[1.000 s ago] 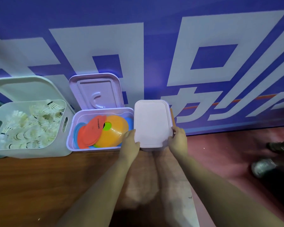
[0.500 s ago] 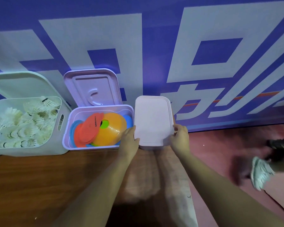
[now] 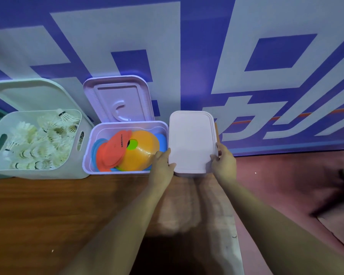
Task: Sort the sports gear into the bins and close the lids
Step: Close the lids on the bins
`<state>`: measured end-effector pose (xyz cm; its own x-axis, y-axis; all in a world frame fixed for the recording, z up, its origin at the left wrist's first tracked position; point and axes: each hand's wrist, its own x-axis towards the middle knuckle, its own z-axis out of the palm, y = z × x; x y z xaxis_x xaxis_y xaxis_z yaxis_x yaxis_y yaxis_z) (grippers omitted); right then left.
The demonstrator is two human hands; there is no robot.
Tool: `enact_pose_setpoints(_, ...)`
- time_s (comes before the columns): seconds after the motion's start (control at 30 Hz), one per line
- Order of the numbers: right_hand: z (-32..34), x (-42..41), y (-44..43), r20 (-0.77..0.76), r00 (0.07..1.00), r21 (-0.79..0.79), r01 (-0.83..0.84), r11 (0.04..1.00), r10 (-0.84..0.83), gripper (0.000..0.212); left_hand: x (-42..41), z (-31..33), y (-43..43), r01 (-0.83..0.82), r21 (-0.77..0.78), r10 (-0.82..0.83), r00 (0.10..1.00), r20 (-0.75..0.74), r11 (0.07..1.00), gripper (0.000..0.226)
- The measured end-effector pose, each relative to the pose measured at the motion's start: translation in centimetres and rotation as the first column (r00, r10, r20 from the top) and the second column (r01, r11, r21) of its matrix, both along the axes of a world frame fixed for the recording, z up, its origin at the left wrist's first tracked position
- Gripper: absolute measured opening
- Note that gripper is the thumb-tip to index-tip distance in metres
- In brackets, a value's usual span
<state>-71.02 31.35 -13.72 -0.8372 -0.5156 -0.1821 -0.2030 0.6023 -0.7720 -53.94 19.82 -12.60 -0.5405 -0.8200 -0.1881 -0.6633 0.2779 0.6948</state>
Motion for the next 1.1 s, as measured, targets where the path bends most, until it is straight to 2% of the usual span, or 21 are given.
enact_pose_setpoints(0.07,-0.2,0.0,0.0,-0.055,0.998,0.017,-0.025,1.0,0.026,0.045,0.0,-0.1,0.1,0.005,-0.012,-0.005,1.0,-0.001,1.0,0.056)
enact_pose_setpoints(0.27,-0.5,0.3,0.1,-0.143,0.987,0.035,-0.064,0.997,0.068,0.026,-0.4,-0.6,0.2,0.029,-0.053,-0.027,0.999,0.039,0.998,0.053)
enact_pose_setpoints(0.4,-0.5,0.7,0.5,-0.057,0.993,0.015,-0.106,0.994,0.106,0.034,-0.4,-0.3,-0.1,0.12,-0.092,-0.104,0.982,0.155,0.989,0.056)
enact_pose_setpoints(0.5,0.8,0.8,0.6,-0.103,0.985,0.113,-0.123,0.986,0.135,0.045,0.2,0.7,-0.4,0.144,-0.036,-0.137,0.98,0.145,0.989,0.06)
enact_pose_setpoints(0.57,2.0,0.9,0.2,-0.198,0.97,0.198,-0.104,0.975,0.143,0.051,0.8,1.9,-1.0,0.114,-0.007,-0.113,0.989,0.096,0.993,0.058)
enact_pose_setpoints(0.7,5.1,2.0,-3.0,-0.273,0.938,0.191,-0.162,0.968,0.211,0.05,2.7,5.3,-4.4,0.027,-0.081,-0.027,1.0,-0.003,0.996,0.044)
enact_pose_setpoints(0.9,8.0,6.0,-9.6,-0.256,0.894,0.203,-0.321,0.925,0.367,0.055,7.9,8.2,-11.5,-0.134,-0.18,0.13,0.991,-0.034,0.974,0.022)
enact_pose_setpoints(1.0,8.0,8.5,-12.8,-0.216,0.874,0.179,-0.402,0.898,0.435,0.057,10.2,7.8,-14.5,-0.144,-0.185,0.143,0.99,-0.022,0.972,0.023)
enact_pose_setpoints(1.1,8.8,9.1,-16.6,-0.206,0.889,0.109,-0.395,0.912,0.41,0.054,11.4,8.0,-17.6,-0.186,-0.176,0.189,0.982,-0.003,0.967,0.035)
